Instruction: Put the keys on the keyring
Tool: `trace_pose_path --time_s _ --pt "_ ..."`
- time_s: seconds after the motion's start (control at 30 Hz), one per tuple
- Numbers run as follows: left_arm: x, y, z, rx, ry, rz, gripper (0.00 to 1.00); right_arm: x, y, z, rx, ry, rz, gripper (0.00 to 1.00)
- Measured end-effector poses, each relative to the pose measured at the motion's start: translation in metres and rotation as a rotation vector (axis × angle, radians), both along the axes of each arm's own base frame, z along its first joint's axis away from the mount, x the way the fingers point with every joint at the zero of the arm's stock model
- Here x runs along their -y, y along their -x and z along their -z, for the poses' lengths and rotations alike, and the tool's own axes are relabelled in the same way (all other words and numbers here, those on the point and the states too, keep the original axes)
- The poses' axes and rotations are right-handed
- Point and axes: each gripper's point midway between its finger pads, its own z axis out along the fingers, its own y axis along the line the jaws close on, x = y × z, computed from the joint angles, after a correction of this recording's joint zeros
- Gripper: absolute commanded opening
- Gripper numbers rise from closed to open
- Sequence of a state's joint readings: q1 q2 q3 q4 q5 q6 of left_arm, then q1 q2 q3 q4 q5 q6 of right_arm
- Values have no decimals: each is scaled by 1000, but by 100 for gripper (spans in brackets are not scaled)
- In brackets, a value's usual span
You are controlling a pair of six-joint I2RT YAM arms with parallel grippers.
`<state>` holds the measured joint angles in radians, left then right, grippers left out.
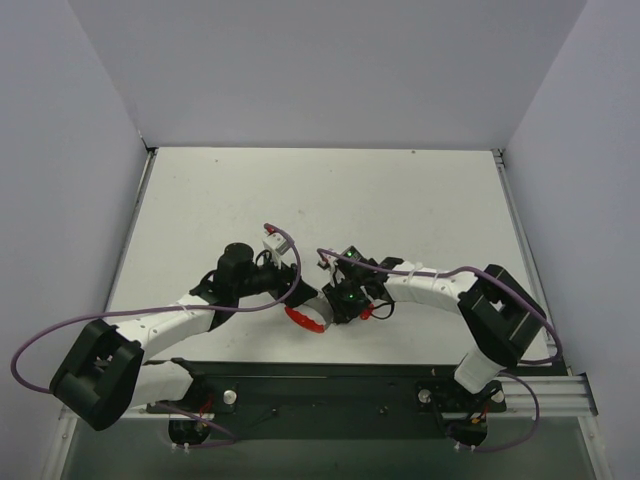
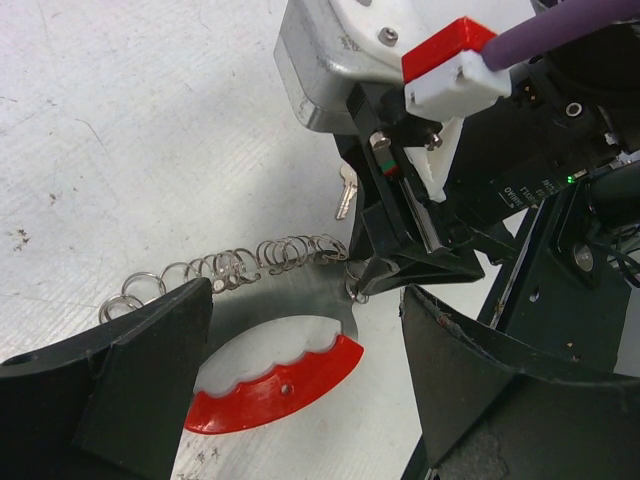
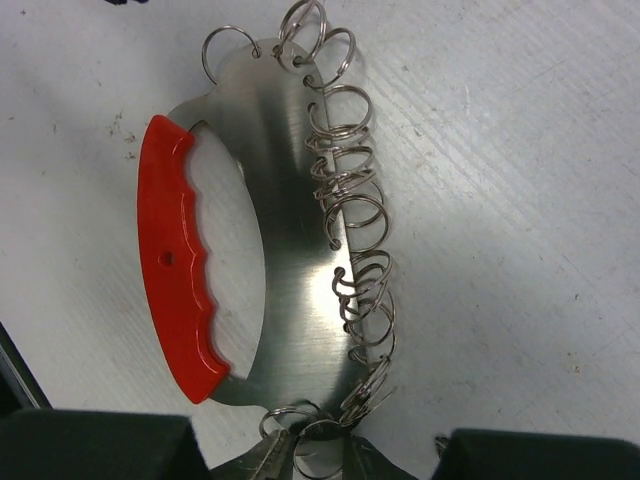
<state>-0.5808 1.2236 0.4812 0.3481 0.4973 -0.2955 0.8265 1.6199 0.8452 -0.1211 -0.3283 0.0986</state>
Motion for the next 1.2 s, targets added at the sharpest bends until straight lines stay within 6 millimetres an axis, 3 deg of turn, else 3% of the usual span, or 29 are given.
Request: trace_pose_path --time_s 0.13,0.47,0.8,0.97,1.2 --pt "0 0 0 0 0 0 86 -3 -1 0 0 -6 -4 0" --pt "0 0 0 0 -1 0 85 -1 6 -7 -20 1 -20 0" --pt "-1 3 -4 25 3 15 85 -24 -1 -76 34 -166 -70 0" --pt "-1 19 -11 57 55 65 85 -24 -3 -91 -20 -260 -72 0" --pt "3 38 -59 206 190 145 85 -23 -2 -120 -78 -407 -95 0"
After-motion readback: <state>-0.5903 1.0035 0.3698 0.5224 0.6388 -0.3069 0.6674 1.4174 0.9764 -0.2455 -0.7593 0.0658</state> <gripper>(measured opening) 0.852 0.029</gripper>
